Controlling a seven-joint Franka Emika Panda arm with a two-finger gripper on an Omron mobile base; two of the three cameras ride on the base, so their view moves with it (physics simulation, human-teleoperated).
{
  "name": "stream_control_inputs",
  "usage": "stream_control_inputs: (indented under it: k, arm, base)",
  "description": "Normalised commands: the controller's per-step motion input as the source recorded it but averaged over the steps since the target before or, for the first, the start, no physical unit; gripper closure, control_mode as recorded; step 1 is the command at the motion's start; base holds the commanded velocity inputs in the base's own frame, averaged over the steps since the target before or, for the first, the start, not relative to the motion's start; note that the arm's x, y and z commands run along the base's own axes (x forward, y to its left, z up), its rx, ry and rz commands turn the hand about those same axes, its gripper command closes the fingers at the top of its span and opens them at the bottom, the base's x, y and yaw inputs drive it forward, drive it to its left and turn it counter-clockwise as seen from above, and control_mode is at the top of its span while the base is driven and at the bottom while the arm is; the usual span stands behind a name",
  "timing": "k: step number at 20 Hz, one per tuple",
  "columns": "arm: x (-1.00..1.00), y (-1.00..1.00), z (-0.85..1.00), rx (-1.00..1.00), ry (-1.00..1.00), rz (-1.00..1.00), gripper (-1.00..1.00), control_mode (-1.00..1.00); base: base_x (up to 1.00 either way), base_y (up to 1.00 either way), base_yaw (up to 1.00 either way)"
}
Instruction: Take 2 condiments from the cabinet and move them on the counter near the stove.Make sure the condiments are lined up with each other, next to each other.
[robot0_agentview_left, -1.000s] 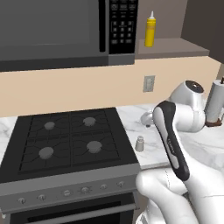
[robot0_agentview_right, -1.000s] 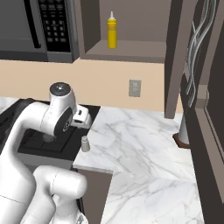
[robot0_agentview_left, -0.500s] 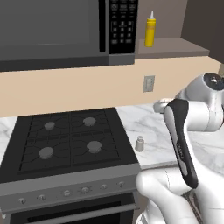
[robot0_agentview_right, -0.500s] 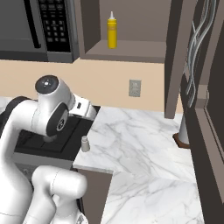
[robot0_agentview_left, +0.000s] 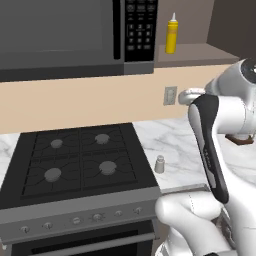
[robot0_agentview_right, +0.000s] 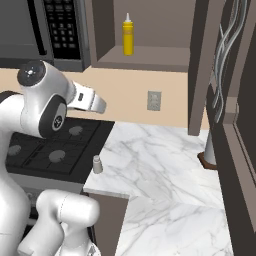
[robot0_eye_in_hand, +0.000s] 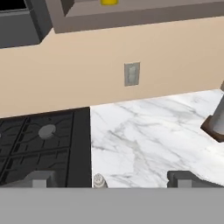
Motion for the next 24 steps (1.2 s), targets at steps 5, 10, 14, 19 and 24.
stream_control_inputs:
  k: [5, 10, 14, 19, 24]
  arm:
    - [0.0, -0.13, 0.47, -0.03, -0.23, 0.0, -1.0, -1.0]
    - [0.04, -0.15, 0.37, 0.0, -0.19, 0.01, -1.0, -1.0]
    - [0.08, -0.08, 0.4, 0.0, -0.26, 0.01, -1.0, -1.0]
    - [0.05, -0.07, 0.39, 0.0, -0.13, 0.0, -1.0, -1.0]
    - [0.28, -0.04, 0.2, 0.0, 0.02, 0.0, -1.0, -1.0]
  base:
    - [0.0, 0.0, 0.0]
    - [0.0, 0.0, 0.0]
    - [0.0, 0.0, 0.0]
    - [0.0, 0.0, 0.0]
    - [0.0, 0.0, 0.0]
